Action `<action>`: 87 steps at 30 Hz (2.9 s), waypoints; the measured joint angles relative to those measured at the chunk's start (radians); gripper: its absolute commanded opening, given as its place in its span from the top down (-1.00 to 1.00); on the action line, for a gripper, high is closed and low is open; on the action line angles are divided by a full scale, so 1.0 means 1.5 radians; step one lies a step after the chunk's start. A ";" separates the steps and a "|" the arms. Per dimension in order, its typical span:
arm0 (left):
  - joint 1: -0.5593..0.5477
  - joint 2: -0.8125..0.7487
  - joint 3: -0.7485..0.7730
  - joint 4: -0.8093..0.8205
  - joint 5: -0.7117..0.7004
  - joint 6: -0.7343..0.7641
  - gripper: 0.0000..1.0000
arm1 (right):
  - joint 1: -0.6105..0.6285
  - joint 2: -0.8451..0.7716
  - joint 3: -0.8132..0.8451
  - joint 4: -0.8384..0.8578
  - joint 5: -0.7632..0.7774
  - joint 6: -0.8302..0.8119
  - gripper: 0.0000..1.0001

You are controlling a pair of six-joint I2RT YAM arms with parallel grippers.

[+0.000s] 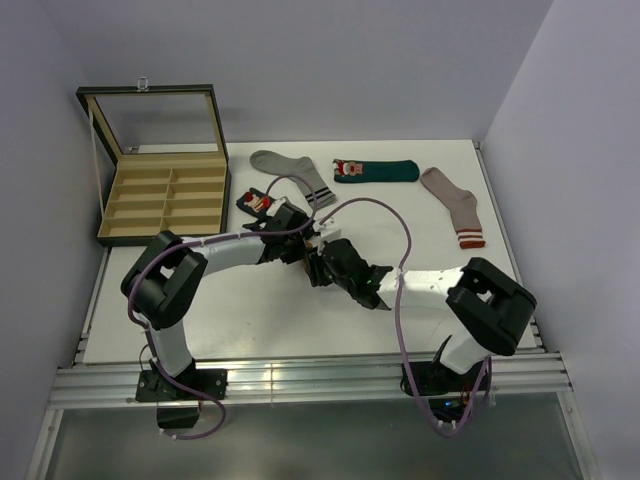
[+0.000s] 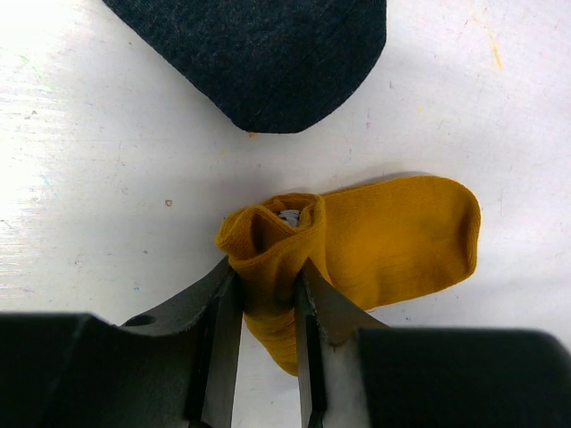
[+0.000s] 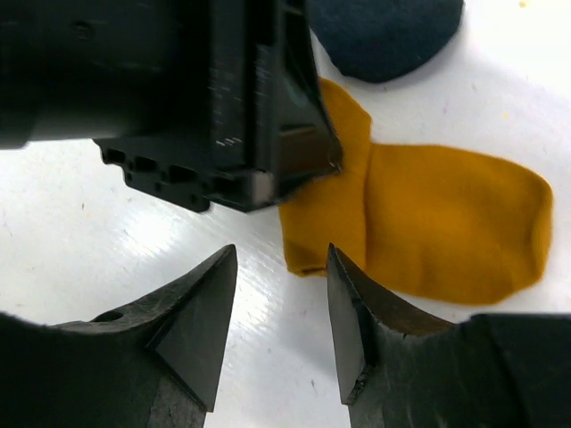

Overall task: Roll the socks
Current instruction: Roll the sock at the center of the board.

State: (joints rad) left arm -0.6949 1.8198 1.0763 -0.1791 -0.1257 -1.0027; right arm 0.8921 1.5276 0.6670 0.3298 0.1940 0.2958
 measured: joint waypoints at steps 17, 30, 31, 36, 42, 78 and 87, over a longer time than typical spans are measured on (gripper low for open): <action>0.003 0.000 0.013 -0.029 0.004 0.010 0.77 | 0.036 0.137 0.057 0.034 0.119 -0.041 0.31; 0.030 -0.005 0.017 -0.059 0.016 -0.005 -0.48 | -0.003 0.139 0.084 -0.002 0.041 0.012 1.00; 0.033 -0.008 0.014 -0.062 0.016 -0.007 -0.53 | -0.018 0.136 0.083 -0.002 0.012 0.021 1.00; 0.038 -0.049 -0.008 -0.062 0.015 -0.026 -0.67 | -0.108 0.127 0.062 0.021 -0.163 0.085 1.00; 0.040 -0.127 -0.065 -0.009 0.016 -0.041 -0.66 | -0.212 0.154 0.028 0.102 -0.369 0.181 1.00; 0.018 -0.010 -0.076 0.151 0.094 -0.015 -0.08 | -0.358 0.268 0.009 0.214 -0.635 0.394 0.68; 0.005 0.019 -0.036 0.133 0.083 -0.012 0.21 | -0.351 0.221 0.017 0.124 -0.575 0.341 0.32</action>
State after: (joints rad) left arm -0.6880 1.8477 1.0225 0.0208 -0.0017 -1.0206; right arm 0.3656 1.8595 0.6926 0.5152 -0.6682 0.8078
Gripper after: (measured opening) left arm 0.420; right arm 0.314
